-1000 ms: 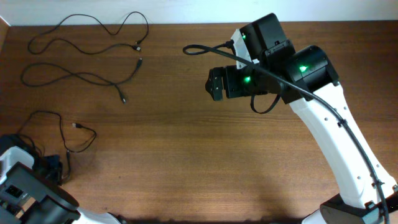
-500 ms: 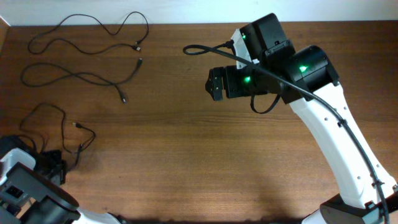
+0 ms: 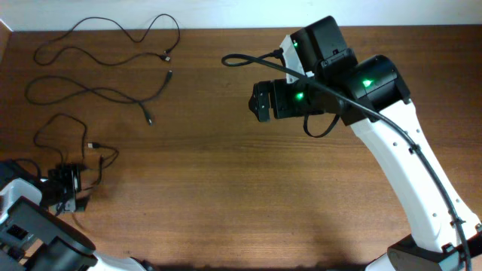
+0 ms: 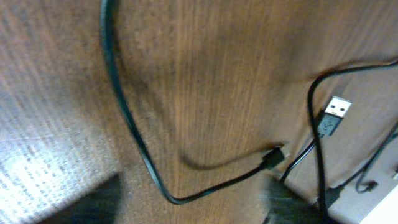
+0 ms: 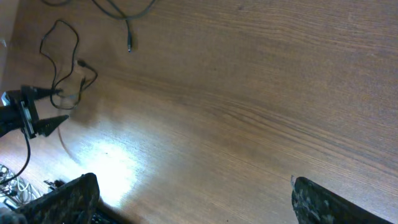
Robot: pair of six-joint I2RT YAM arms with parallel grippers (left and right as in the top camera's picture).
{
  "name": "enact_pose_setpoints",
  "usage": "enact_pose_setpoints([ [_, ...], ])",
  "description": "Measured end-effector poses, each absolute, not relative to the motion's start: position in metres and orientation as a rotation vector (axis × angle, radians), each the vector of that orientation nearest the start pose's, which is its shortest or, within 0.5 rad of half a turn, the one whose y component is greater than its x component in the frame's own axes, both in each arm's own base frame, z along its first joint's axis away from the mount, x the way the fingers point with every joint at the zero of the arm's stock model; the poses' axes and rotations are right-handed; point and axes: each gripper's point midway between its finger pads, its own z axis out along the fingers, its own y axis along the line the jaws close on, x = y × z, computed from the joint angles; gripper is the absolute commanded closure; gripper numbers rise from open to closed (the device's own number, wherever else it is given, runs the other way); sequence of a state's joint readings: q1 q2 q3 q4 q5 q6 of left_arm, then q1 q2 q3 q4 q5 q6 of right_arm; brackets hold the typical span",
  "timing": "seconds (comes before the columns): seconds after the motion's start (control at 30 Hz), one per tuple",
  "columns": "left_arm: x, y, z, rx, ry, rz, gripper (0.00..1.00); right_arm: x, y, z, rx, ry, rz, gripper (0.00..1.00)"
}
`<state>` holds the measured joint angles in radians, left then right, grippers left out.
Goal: Untangle cables
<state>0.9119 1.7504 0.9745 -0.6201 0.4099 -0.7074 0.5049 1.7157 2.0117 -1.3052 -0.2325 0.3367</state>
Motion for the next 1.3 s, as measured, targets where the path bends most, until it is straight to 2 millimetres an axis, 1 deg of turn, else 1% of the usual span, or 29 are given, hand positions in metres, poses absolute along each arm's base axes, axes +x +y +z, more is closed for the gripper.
enact_pose_setpoints([
  [0.17,0.254,0.216,0.018,-2.038,2.017,-0.568,0.01,0.334,0.230,0.299,-0.313,2.643,0.597,0.02],
  [0.23,0.249,0.218,0.018,-2.065,2.030,-0.527,0.01,0.334,0.230,0.299,-0.313,2.643,0.597,0.01],
  [0.33,0.230,0.226,0.019,-2.139,2.070,-0.367,0.01,0.334,0.230,0.299,-0.313,2.643,0.596,0.02],
  [0.4,0.217,0.235,0.023,-2.168,2.099,-0.227,0.01,0.334,0.230,0.299,-0.312,2.642,0.596,0.02],
  [0.47,0.216,0.251,0.032,-2.133,2.111,-0.129,0.00,0.334,0.230,0.299,-0.314,2.643,0.596,0.02],
  [0.57,0.230,0.280,0.059,-2.026,2.092,-0.046,0.11,0.334,0.230,0.299,-0.313,2.643,0.597,0.02],
  [0.6,0.235,0.286,0.065,-1.997,2.083,-0.037,0.13,0.334,0.230,0.299,-0.312,2.643,0.596,0.02],
  [0.67,0.254,0.309,0.088,-1.877,2.045,-0.007,0.13,0.334,0.230,0.299,-0.313,2.643,0.597,0.02],
  [0.73,0.271,0.328,0.103,-1.739,2.021,0.017,0.16,0.334,0.230,0.299,-0.313,2.643,0.597,0.02],
  [0.77,0.276,0.333,0.108,-1.681,2.025,0.032,0.25,0.334,0.230,0.299,-0.314,2.642,0.596,0.02],
  [0.8,0.282,0.338,0.112,-1.614,2.034,0.047,0.39,0.334,0.230,0.299,-0.313,2.643,0.597,0.02],
  [0.87,0.291,0.343,0.118,-1.528,2.047,0.071,0.57,0.334,0.230,0.299,-0.313,2.643,0.597,0.02],
  [0.9,0.295,0.345,0.120,-1.494,2.047,0.077,0.59,0.334,0.230,0.299,-0.314,2.642,0.597,0.02],
  [0.93,0.302,0.347,0.122,-1.448,2.049,0.091,0.59,0.334,0.230,0.299,-0.314,2.642,0.597,0.02],
  [1.0,0.309,0.349,0.121,-1.416,2.050,0.095,0.61,0.334,0.230,0.299,-0.313,2.643,0.597,0.02],
  [1.03,0.317,0.352,0.115,-1.393,2.055,0.096,0.60,0.334,0.230,0.299,-0.313,2.642,0.596,0.01],
  [1.07,0.325,0.351,0.100,-1.379,2.082,0.089,0.57,0.334,0.230,0.299,-0.313,2.643,0.597,0.02],
  [1.13,0.334,0.350,0.080,-1.365,2.115,0.080,0.53,0.334,0.230,0.299,-0.313,2.643,0.597,0.02],
  [1.2,0.340,0.348,0.063,-1.350,2.147,0.073,0.46,0.334,0.230,0.299,-0.313,2.643,0.597,0.02],
  [1.23,0.345,0.346,0.051,-1.333,2.174,0.068,0.45,0.334,0.230,0.299,-0.313,2.643,0.597,0.02],
  [1.3,0.350,0.343,0.037,-1.292,2.214,0.071,0.45,0.334,0.230,0.299,-0.313,2.643,0.597,0.02],
])
